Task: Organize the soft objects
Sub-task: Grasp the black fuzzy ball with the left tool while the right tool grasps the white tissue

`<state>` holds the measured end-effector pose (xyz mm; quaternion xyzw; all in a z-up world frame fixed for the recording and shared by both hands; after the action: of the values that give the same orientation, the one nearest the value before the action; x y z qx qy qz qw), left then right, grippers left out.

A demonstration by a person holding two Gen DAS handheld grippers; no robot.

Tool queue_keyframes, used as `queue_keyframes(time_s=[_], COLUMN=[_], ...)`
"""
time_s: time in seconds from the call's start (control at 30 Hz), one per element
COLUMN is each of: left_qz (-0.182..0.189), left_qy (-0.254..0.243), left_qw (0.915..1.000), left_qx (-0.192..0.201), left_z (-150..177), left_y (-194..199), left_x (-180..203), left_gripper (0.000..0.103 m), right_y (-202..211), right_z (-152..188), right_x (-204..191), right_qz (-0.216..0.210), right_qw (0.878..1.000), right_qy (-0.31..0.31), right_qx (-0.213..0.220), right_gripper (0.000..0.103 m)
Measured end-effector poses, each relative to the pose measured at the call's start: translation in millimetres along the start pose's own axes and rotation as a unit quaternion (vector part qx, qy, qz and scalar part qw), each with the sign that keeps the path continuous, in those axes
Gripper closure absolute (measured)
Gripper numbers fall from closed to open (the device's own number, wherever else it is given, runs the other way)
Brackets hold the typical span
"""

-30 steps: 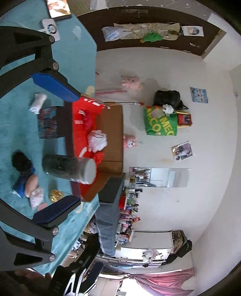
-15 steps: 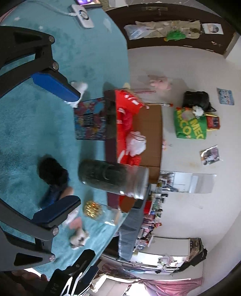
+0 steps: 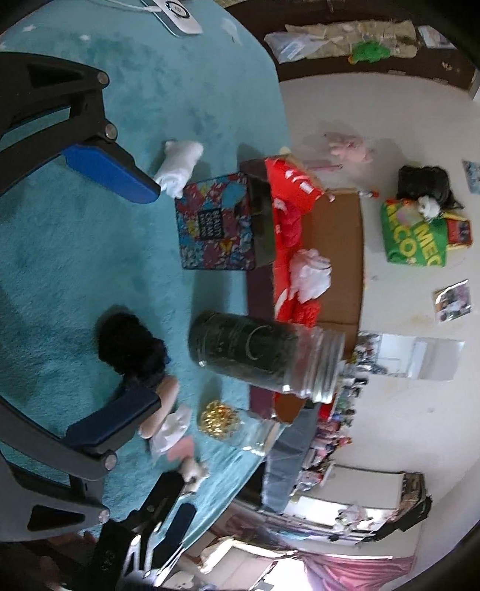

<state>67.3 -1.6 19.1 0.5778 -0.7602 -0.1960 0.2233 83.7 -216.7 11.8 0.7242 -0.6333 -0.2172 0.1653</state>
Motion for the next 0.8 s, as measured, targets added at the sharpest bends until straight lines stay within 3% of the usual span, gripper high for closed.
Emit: queue_keyframes(time_s=[0.13, 0.2, 0.27, 0.3, 0.37, 0.4, 0.43, 0.47, 0.57, 0.8], left_qz=[0.006, 0.012, 0.027, 0.040, 0.069, 0.086, 0.102, 0.108, 0.113, 0.119], left_qy=[-0.016, -0.028, -0.038, -0.041, -0.048, -0.050, -0.050, -0.050, -0.053, -0.048], left_qw=[0.9996, 0.9988, 0.9973, 0.9960, 0.9926, 0.9899, 0.9878, 0.9874, 0.9870, 0.9883], left_qx=[-0.023, -0.037, -0.057, -0.068, -0.088, -0.101, -0.107, -0.104, -0.102, -0.083], left_z=[-1, -2, -3, -2, 1, 3, 4, 3, -2, -18], left_y=[-6, -11, -18, -22, -28, -33, -34, -33, -29, -20], left_x=[2, 4, 5, 7, 10, 13, 15, 16, 18, 15], left_gripper=[0.001, 0.008, 0.018, 0.023, 0.038, 0.056, 0.066, 0.072, 0.077, 0.078], right_y=[-15, -24, -31, -34, -46, -50, -48, -48, -43, -25], right_z=[-6, -9, -12, -12, -11, -9, -10, -11, -12, -23], right_x=[-4, -6, -11, -14, -20, -22, -24, -27, -31, -37], right_qz=[-0.043, -0.064, -0.079, -0.083, -0.092, -0.099, -0.100, -0.115, -0.134, -0.139], right_qw=[0.998, 0.996, 0.994, 0.993, 0.989, 0.986, 0.987, 0.985, 0.983, 0.986], right_qy=[-0.013, -0.019, -0.020, -0.017, -0.012, -0.012, -0.007, -0.002, -0.004, 0.011], right_qx=[-0.041, -0.060, -0.076, -0.086, -0.117, -0.130, -0.123, -0.125, -0.123, -0.096], right_gripper=[0.004, 0.006, 0.023, 0.028, 0.044, 0.049, 0.073, 0.085, 0.093, 0.095])
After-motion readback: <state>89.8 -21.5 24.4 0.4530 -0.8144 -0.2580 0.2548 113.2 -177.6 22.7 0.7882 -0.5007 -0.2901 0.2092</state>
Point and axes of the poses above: each gripper's, at about its wrist camera, not at the fingertips, and y roughly against the way its jaws point, x to its right, z to its underside, the point moved 3 cm from there along -y, roughly the way its jaws point, and after that the axes turned 4 degrees about z, right-handed, at the moved point
